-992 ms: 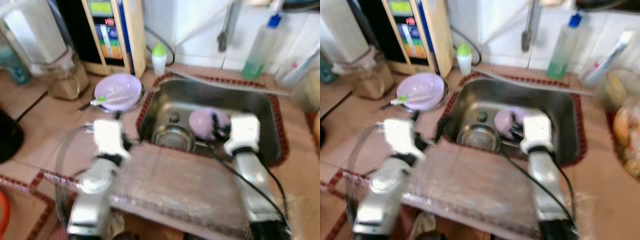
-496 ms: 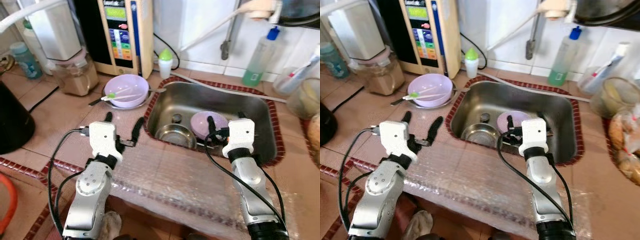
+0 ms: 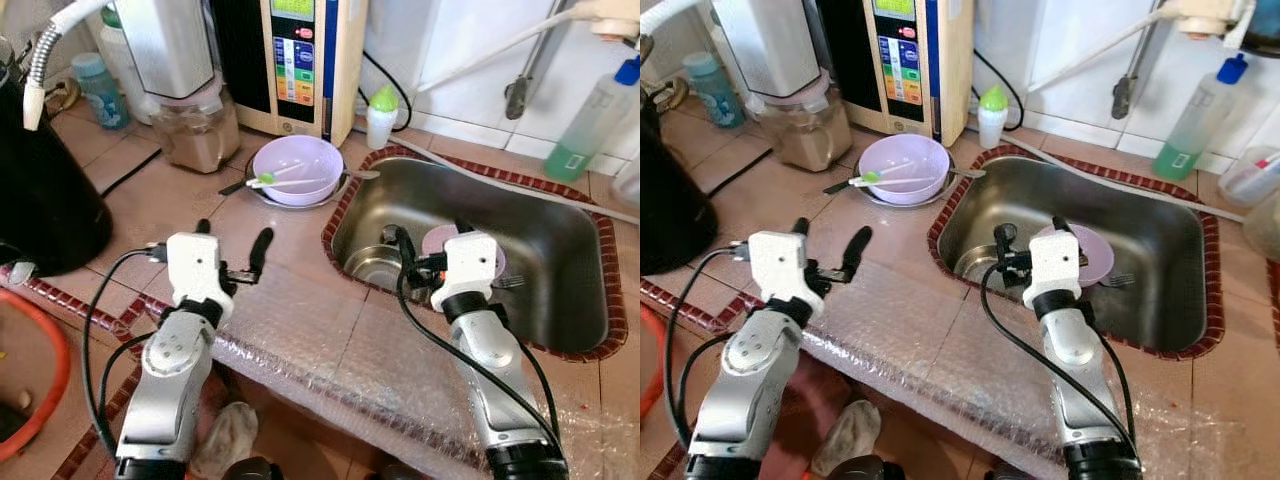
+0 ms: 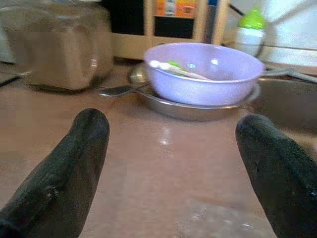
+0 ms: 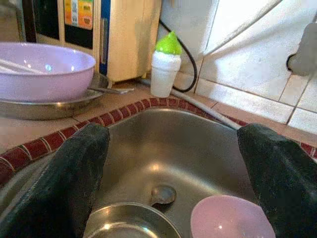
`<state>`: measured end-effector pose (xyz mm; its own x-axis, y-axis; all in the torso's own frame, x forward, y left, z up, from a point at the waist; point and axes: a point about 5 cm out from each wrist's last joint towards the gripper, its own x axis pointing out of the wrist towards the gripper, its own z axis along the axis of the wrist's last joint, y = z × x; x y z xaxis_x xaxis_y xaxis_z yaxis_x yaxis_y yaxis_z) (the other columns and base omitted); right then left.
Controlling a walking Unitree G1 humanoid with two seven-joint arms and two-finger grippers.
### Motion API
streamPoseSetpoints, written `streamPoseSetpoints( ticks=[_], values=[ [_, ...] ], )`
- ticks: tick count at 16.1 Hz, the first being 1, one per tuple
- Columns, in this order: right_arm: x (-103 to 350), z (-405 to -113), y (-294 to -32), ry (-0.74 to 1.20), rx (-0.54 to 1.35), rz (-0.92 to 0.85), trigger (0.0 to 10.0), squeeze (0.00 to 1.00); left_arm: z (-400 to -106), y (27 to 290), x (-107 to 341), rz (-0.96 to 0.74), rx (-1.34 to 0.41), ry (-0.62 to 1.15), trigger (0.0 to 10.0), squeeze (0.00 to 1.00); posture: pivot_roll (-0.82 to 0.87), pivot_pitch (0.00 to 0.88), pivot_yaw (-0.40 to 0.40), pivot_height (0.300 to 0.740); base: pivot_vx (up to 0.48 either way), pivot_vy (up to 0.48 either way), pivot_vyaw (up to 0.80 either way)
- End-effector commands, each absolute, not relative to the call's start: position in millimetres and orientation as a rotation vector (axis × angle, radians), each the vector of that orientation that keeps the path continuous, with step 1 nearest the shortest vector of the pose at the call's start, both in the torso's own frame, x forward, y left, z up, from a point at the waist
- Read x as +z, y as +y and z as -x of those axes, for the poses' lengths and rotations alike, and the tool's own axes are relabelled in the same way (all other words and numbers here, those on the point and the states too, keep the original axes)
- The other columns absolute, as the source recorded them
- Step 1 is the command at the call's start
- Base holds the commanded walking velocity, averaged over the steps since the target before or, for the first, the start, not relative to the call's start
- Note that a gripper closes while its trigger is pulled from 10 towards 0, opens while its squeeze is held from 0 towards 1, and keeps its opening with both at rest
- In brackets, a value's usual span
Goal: Kitchen organization
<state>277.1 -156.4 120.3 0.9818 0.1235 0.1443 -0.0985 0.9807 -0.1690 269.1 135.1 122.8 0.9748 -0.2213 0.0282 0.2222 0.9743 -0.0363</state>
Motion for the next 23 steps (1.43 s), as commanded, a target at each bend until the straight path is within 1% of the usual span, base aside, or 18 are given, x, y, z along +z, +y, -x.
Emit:
streamPoseSetpoints(
  ticks=[1,6,8,10,12,14,17,18,21,23],
  values=[
    [121,-273,-160,-0.145,0.108,0.154,10.0,0.00,-274,133,125,0.034,-0.244,-0.015,10.0,0.00,-0.05,0.093,0.058,0.740,0.000,0.000,0.00],
    [122,-256,-168,-0.122,0.104,0.174,10.0,0.00,-303,133,133,0.036,-0.245,-0.012,10.0,0.00,-0.11,0.154,0.068,0.740,0.000,0.000,0.00],
    [123,-253,-171,-0.115,0.099,0.179,10.0,0.00,-311,133,136,0.033,-0.247,-0.015,10.0,0.00,-0.12,0.164,0.068,0.740,0.000,0.000,0.00],
    [127,-243,-172,-0.107,0.114,0.186,10.0,0.00,-329,135,137,0.033,-0.238,-0.001,10.0,0.00,-0.16,0.181,0.070,0.740,0.000,0.000,0.00],
    [130,-238,-168,-0.109,0.163,0.172,10.0,0.00,-335,135,139,0.034,-0.229,-0.006,10.0,0.00,-0.18,0.189,0.073,0.740,0.000,0.000,0.00],
    [136,-230,-156,-0.105,0.276,0.119,10.0,0.00,-343,135,142,0.042,-0.217,-0.014,10.0,0.00,-0.19,0.189,0.078,0.740,0.000,0.000,0.00],
    [155,-224,-136,-0.148,0.433,0.045,10.0,0.00,-354,135,147,0.048,-0.209,-0.035,10.0,0.00,-0.19,0.184,0.083,0.740,0.000,0.000,0.00],
    [159,-224,-132,-0.153,0.454,0.034,10.0,0.00,-357,135,151,0.051,-0.203,-0.050,10.0,0.00,-0.19,0.181,0.083,0.740,0.000,0.000,0.00],
    [157,-226,-133,-0.141,0.454,0.055,10.0,0.00,-364,133,160,0.053,-0.197,-0.077,10.0,0.00,-0.19,0.174,0.082,0.740,0.000,0.000,0.00],
    [157,-226,-133,-0.130,0.457,0.060,10.0,0.00,-369,134,158,0.053,-0.193,-0.061,10.0,0.00,-0.19,0.165,0.081,0.740,0.000,0.000,0.00]
  ],
)
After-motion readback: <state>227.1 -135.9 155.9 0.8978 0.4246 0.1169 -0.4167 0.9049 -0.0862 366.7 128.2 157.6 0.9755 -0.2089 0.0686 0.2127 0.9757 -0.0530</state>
